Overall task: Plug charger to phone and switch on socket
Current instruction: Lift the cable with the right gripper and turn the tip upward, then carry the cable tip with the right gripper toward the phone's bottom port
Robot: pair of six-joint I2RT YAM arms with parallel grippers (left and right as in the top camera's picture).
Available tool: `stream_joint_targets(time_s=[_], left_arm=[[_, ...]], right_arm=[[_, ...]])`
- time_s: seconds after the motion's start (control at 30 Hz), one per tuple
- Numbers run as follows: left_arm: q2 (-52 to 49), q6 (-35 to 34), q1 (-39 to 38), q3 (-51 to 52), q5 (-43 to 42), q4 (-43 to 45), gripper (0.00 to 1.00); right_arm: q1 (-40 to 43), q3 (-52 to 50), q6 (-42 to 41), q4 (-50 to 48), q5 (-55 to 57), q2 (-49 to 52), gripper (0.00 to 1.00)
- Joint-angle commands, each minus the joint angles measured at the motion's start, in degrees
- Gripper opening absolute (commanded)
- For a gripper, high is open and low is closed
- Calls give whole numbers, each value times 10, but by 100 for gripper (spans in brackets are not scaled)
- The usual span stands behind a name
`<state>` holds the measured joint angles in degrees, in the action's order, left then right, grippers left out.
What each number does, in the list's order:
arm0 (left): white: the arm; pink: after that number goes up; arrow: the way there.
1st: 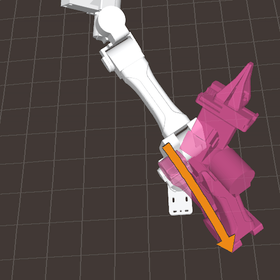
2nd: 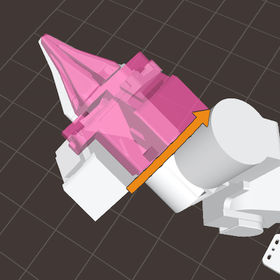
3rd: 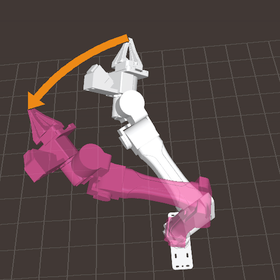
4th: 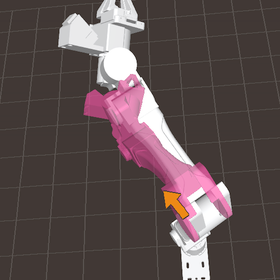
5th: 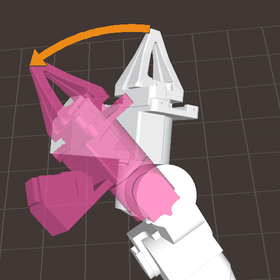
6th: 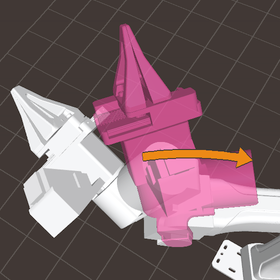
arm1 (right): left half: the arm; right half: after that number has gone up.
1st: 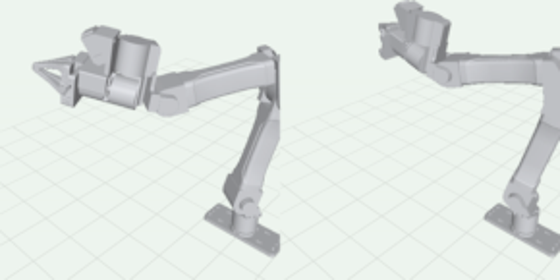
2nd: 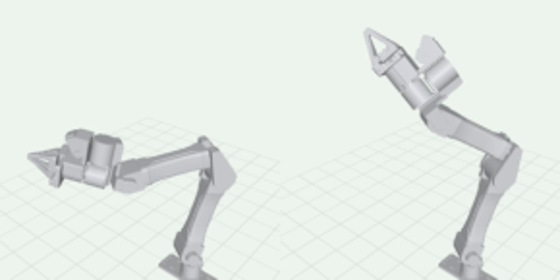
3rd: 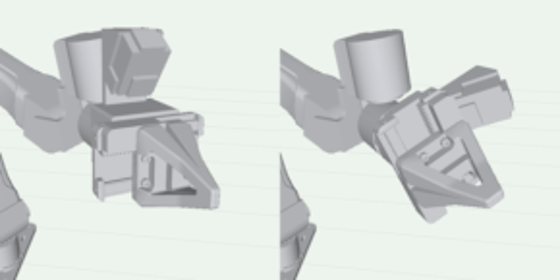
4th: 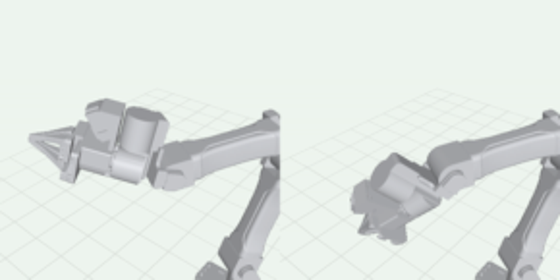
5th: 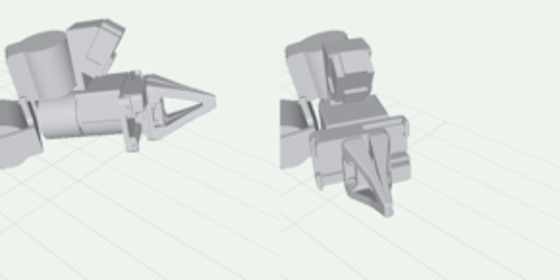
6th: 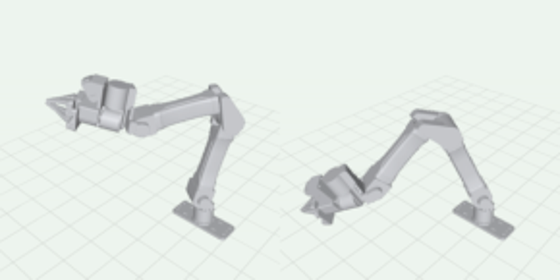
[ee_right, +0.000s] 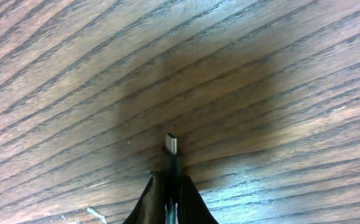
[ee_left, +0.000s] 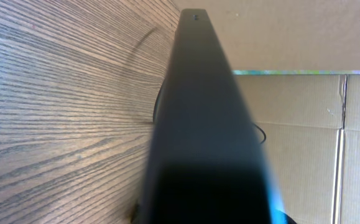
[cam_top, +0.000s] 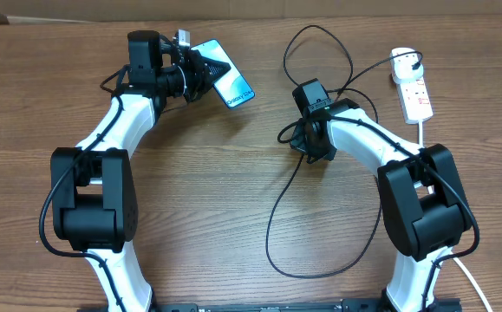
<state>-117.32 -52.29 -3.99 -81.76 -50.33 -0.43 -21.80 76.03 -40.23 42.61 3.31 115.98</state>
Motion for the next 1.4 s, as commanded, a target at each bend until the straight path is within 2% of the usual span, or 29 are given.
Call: stream_joint_targets(time_s=[0.0,0.1,0.47,0.7,0.83,1.0,1.13,1.27,1.37], left_arm=[[4,9,3,-9,-18,7,4],[4,9,3,-9,-18,7,4],[4,9,3,-9,-22,7,4],[4,9,2,-9,-22,8,4],[4,9,2,-9,-25,10,4],[4,9,2,-9,-75,56,4],[4,6,2,-9,-124,97,4],[4,4,2,-9,-144,96,4],[4,-3,2,-9,-155,96,4]], right_arm=[[8,-31,2,3,-31,47,4],[24,-26,27,-2,-87,46,4],[103,-16,204,-2,-431,-2,4],[111,-16,289,18,-594,-37,4],[110,-16,340,41,-656,-50,4],[111,-16,413,67,-731,-53,4],[106,-16,449,87,-747,-53,4],[95,-16,515,121,-793,-53,4],[87,-16,519,129,-795,-53,4]])
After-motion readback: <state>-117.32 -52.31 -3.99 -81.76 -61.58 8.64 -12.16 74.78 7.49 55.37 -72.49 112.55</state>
